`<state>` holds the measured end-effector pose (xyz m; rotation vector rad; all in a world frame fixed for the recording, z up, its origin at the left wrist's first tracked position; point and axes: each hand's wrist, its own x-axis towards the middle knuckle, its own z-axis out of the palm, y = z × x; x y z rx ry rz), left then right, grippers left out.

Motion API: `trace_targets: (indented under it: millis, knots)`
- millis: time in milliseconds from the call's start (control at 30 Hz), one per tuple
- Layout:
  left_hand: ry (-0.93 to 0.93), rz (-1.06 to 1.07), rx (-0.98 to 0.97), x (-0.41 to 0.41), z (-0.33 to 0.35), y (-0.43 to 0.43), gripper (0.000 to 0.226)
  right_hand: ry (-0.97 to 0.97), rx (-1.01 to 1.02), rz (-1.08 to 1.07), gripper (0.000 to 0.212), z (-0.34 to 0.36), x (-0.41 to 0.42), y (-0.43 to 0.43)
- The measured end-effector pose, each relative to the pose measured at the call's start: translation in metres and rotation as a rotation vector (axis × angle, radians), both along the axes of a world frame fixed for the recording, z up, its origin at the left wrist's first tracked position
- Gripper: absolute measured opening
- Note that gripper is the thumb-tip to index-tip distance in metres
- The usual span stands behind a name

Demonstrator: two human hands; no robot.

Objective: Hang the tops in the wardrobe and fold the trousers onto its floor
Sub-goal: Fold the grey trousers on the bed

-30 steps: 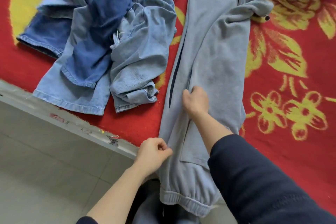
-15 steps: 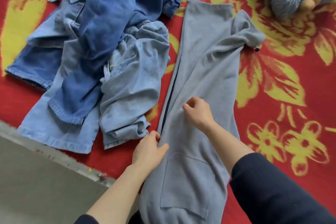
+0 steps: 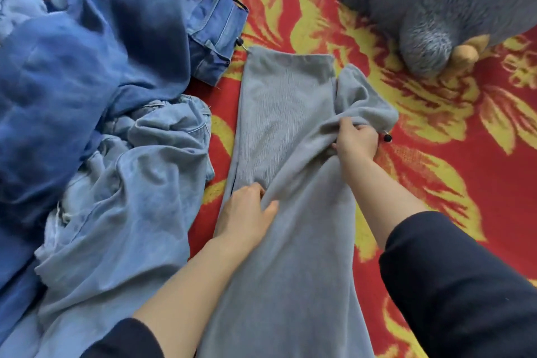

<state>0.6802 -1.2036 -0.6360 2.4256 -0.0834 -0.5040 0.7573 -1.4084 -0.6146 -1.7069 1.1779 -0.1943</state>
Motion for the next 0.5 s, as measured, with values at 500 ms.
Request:
trace_targets:
  millis: [500]
  knots:
    - [0.017, 0.188, -0.434, 0.042, 0.005, 0.019, 0.024, -0.309, -0.425, 0.259, 0.027, 0.057, 0.127, 0.032]
